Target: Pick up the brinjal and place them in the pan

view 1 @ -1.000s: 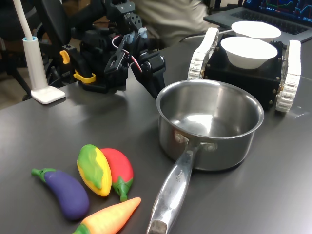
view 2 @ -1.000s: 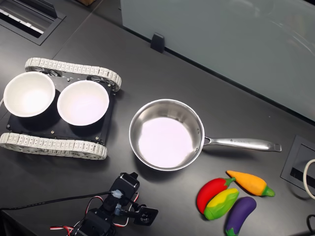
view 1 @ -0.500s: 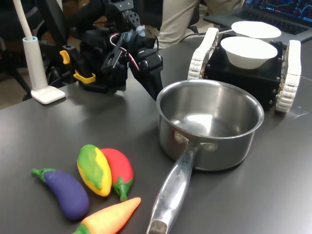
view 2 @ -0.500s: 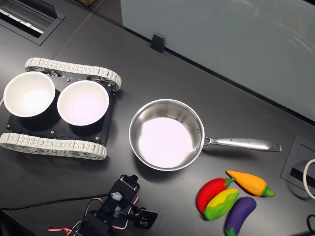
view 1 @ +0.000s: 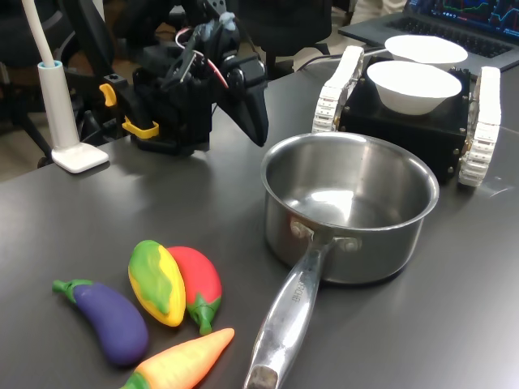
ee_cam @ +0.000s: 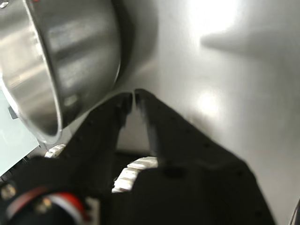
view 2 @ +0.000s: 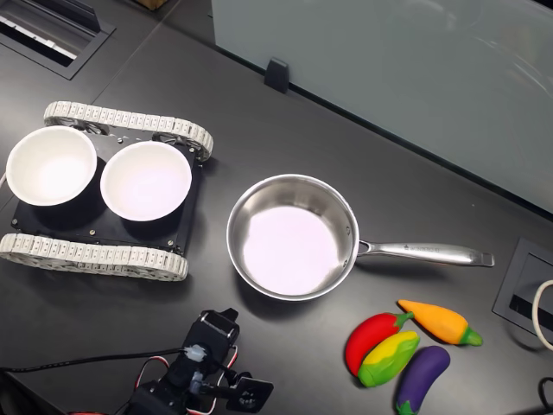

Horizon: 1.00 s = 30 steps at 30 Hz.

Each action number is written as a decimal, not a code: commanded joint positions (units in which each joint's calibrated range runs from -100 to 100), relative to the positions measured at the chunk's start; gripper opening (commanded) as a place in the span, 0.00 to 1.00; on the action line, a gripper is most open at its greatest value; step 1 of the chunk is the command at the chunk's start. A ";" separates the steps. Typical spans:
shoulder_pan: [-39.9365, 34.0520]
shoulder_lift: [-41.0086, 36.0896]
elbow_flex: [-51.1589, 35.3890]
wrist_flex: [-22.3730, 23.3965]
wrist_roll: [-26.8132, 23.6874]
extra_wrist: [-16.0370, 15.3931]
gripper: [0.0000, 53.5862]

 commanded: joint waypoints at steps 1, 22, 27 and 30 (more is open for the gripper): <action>2.41 4.16 -10.45 2.88 1.66 0.01 0.00; 18.58 17.57 -32.89 5.44 9.38 0.34 0.00; 23.17 21.28 -38.98 5.44 11.18 0.43 0.00; 26.26 22.80 -42.43 5.44 11.97 0.43 0.00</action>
